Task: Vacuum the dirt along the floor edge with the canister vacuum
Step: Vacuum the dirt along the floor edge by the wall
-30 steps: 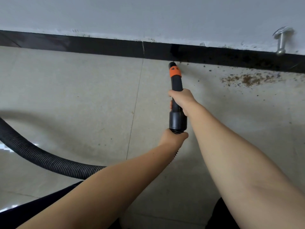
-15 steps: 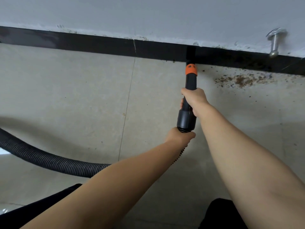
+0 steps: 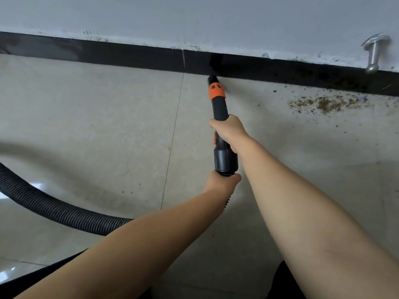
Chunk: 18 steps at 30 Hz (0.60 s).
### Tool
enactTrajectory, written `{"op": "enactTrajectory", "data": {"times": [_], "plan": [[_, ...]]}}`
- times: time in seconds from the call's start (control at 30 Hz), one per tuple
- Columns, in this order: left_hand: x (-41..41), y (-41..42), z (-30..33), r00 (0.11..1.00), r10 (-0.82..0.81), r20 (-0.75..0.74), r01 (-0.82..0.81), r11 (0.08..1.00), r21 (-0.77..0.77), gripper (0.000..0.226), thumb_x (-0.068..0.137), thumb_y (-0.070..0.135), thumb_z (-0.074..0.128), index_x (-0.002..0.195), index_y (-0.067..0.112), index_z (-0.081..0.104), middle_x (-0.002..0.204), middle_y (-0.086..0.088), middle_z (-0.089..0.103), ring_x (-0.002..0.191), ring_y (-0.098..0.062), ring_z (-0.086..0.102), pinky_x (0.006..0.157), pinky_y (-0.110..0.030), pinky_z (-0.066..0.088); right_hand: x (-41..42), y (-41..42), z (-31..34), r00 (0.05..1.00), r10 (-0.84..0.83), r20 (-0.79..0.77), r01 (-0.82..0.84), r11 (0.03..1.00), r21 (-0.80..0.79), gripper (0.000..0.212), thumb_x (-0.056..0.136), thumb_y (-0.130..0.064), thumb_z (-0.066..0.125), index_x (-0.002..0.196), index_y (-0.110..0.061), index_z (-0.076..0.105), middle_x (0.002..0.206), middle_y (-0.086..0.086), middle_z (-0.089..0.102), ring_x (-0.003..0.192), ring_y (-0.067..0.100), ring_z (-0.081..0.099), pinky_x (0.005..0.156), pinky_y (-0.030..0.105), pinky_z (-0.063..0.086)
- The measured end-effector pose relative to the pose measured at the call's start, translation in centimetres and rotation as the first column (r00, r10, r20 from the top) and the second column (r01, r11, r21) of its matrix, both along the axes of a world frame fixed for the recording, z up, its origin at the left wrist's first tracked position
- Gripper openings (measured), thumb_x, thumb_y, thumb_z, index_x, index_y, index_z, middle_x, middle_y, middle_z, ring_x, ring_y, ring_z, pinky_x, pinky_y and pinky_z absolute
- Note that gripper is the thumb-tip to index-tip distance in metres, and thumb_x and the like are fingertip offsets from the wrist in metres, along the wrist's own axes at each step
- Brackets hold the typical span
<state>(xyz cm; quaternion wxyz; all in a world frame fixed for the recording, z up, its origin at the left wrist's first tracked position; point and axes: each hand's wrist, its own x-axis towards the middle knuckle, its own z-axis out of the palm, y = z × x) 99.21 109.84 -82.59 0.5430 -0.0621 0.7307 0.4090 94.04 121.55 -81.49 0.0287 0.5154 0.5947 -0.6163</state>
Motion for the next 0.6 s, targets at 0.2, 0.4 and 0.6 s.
{"op": "enactTrajectory", "data": {"times": [0.2,0.4,0.6], "plan": [[3.7,-1.7,1.3,0.987,-0.133,0.091,0.132,0.991,0.011,0.018,0.081,0.012,0.063,0.097,0.011,0.055,0.081,-0.011,0.054,0.063,-0.020,0.049,0.062,-0.028,0.045,5.1,-1.6,0.1,0.991,-0.097,0.089,0.092,0.994,0.056,0.012,0.081,-0.015,0.055,0.090,-0.012,0.048,0.051,0.004,0.055,0.041,0.019,0.052,0.054,0.029,0.047],[4.5,-2.8,3.1,0.926,-0.356,0.121,0.347,0.933,0.090,0.012,0.080,0.013,0.061,0.089,0.016,0.054,0.080,-0.010,0.055,0.068,-0.022,0.052,0.065,-0.030,0.045,8.8,-1.4,1.3,0.912,-0.366,0.185,0.347,0.929,0.127,0.010,0.081,-0.014,0.055,0.087,-0.009,0.049,0.053,0.007,0.057,0.044,0.023,0.055,0.059,0.036,0.053],[1.9,-4.4,3.4,0.923,-0.371,0.102,0.367,0.929,0.057,0.011,0.082,0.013,0.062,0.089,0.011,0.055,0.073,-0.008,0.054,0.060,-0.017,0.049,0.061,-0.027,0.044,6.5,-3.0,2.0,0.912,-0.384,0.144,0.384,0.923,0.033,0.010,0.082,-0.012,0.057,0.087,-0.009,0.049,0.052,0.005,0.055,0.040,0.021,0.054,0.050,0.028,0.048]]}}
